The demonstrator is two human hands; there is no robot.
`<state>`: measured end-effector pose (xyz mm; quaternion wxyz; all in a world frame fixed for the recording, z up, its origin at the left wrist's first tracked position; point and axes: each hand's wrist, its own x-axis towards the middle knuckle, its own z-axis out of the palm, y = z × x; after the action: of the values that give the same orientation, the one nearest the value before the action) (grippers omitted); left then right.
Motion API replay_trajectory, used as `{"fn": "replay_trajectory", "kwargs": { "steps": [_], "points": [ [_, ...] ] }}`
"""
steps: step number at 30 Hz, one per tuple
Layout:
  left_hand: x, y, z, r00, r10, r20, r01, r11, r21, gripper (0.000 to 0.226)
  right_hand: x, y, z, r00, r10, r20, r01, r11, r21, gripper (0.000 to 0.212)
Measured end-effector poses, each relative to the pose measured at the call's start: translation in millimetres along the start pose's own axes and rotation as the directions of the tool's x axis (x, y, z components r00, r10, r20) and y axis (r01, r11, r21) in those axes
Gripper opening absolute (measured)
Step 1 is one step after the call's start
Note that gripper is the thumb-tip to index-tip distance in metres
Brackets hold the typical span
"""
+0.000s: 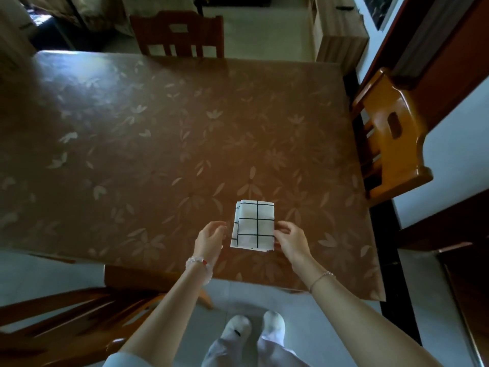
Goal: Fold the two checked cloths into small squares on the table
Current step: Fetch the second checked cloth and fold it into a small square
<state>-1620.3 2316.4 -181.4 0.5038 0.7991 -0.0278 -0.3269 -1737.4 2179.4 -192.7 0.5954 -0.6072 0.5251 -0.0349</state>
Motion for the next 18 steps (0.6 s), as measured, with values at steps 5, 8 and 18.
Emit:
{"fn": "replay_trajectory", "kwargs": {
  "steps": [5,8,18],
  "points": [
    [-6,-3,-4,0.99,-0.08,0.117,0.099,0.981,-0.169,0.033,-6,3,-5,1.0,-0.014,0.004,0.014,1.0,0.012,0.042],
    [-7,-4,-7,0.977,-0.121,0.173,0.16,0.959,-0.232,0.044,-9,5,-2,0.999,-0.005,0.05,0.003,0.999,0.037,0.041],
    [-8,-2,-7,0.958,-0.12,0.26,0.172,0.967,-0.186,0.048,-17,2,3,0.981,-0.075,0.179,0.065,0.996,0.059,0.032]
  ]
}}
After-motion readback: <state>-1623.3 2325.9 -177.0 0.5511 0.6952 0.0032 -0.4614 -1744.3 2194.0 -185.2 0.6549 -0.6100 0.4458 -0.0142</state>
